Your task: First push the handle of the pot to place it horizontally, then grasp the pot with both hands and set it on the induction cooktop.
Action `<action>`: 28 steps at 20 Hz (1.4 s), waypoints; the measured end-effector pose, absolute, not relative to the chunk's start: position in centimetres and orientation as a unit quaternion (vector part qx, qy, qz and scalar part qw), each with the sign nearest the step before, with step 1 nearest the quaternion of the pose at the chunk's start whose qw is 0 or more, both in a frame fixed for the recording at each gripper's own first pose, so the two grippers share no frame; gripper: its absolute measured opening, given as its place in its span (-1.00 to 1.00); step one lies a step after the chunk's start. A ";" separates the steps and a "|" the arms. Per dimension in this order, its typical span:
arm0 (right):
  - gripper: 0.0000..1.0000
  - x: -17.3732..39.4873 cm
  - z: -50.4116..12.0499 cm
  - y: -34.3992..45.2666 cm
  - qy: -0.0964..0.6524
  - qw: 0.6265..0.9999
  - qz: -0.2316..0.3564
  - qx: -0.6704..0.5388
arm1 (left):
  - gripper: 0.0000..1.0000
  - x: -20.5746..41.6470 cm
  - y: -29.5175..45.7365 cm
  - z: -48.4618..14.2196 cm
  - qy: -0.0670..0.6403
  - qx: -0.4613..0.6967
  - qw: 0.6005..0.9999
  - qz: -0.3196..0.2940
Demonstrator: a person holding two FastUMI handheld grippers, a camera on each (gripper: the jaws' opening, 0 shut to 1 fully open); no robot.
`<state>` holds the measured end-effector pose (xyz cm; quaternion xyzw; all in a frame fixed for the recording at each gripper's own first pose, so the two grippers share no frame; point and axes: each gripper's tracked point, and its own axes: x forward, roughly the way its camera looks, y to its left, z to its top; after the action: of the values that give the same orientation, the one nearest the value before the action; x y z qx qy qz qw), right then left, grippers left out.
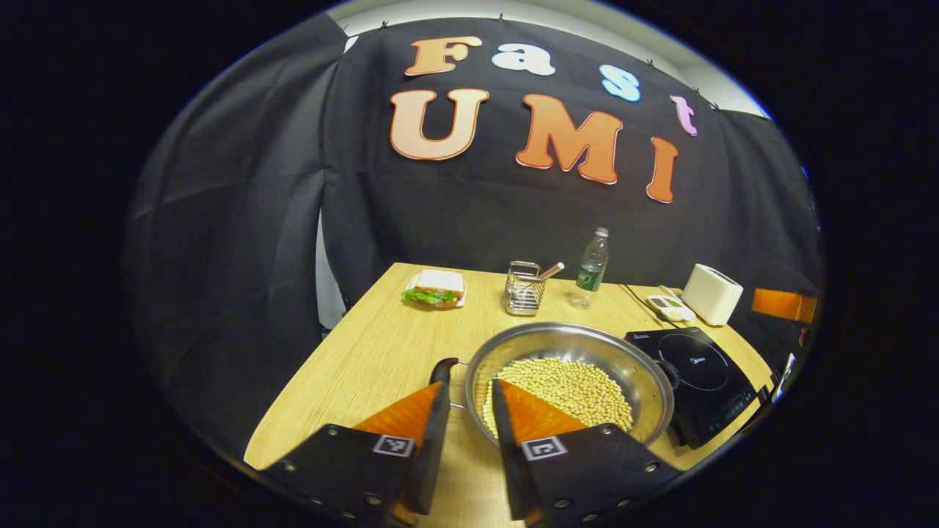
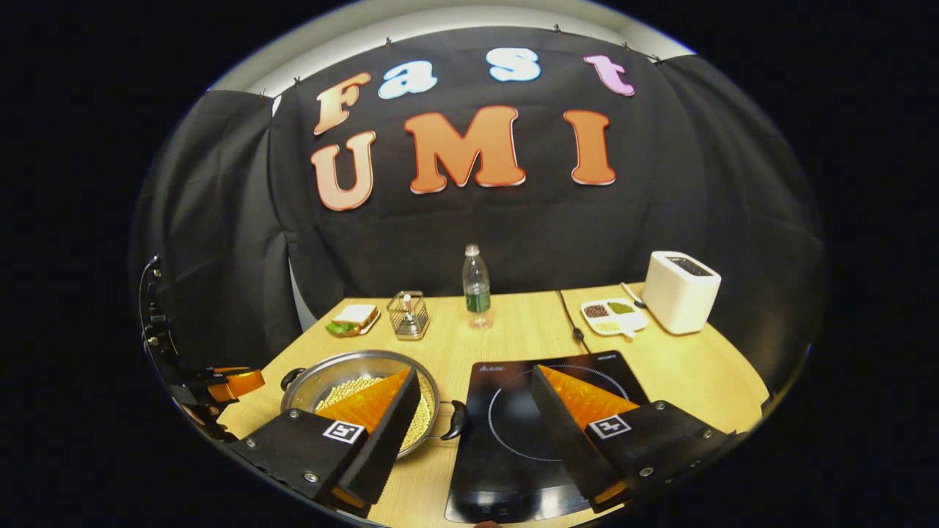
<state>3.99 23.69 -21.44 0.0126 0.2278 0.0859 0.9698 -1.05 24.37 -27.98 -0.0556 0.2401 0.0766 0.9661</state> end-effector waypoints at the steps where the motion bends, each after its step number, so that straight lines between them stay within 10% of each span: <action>1: 0.91 4.5 -22.7 24.5 0.240 0.967 0.085 0.008 | 0.02 -0.4 24.9 -28.7 0.246 -0.053 0.965 0.078; 3: 0.91 5.2 -24.8 25.5 0.264 0.961 0.080 -0.001 | 0.21 0.4 25.8 -29.7 0.256 -0.052 0.962 0.076; 5: 0.92 5.7 -27.0 26.9 0.289 0.954 0.083 -0.001 | 0.82 1.8 26.5 -31.0 0.266 -0.052 0.960 0.074; 24: 0.84 7.0 -35.4 29.3 0.396 0.916 0.060 -0.005 | 0.80 6.0 26.1 -38.0 0.329 -0.078 0.941 0.021; 26: 0.60 7.3 -35.7 28.3 0.397 0.916 0.049 -0.015 | 0.15 5.7 25.7 -38.1 0.341 -0.080 0.936 0.023; 28: 0.22 7.4 -35.5 28.3 0.391 0.919 0.056 -0.015 | 0.07 5.3 25.7 -38.5 0.347 -0.082 0.934 0.031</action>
<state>7.43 28.34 -35.48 -0.0151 0.3909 0.0563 0.9186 5.27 25.68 -38.46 -0.0816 0.3473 0.0312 0.9337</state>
